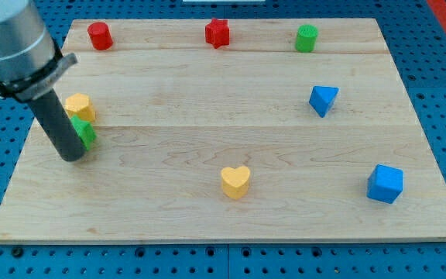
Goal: Place arm in between red blocks
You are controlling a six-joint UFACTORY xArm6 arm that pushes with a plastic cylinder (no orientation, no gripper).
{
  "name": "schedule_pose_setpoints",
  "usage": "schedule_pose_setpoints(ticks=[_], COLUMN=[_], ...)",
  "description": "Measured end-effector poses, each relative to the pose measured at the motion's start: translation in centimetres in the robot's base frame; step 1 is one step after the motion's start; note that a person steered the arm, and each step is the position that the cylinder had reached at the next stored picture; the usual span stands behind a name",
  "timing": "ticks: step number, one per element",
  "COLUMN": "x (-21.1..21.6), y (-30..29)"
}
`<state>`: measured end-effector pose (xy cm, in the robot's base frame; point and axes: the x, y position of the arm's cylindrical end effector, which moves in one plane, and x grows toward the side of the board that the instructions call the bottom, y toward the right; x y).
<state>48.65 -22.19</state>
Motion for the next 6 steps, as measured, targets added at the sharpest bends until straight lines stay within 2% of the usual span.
schedule_pose_setpoints(ticks=[1,2,3,5,6], x=[-0.3,-2.9,-9.6,-21.5,-25.0], y=[2.6,10.9,13.9,13.9,12.8])
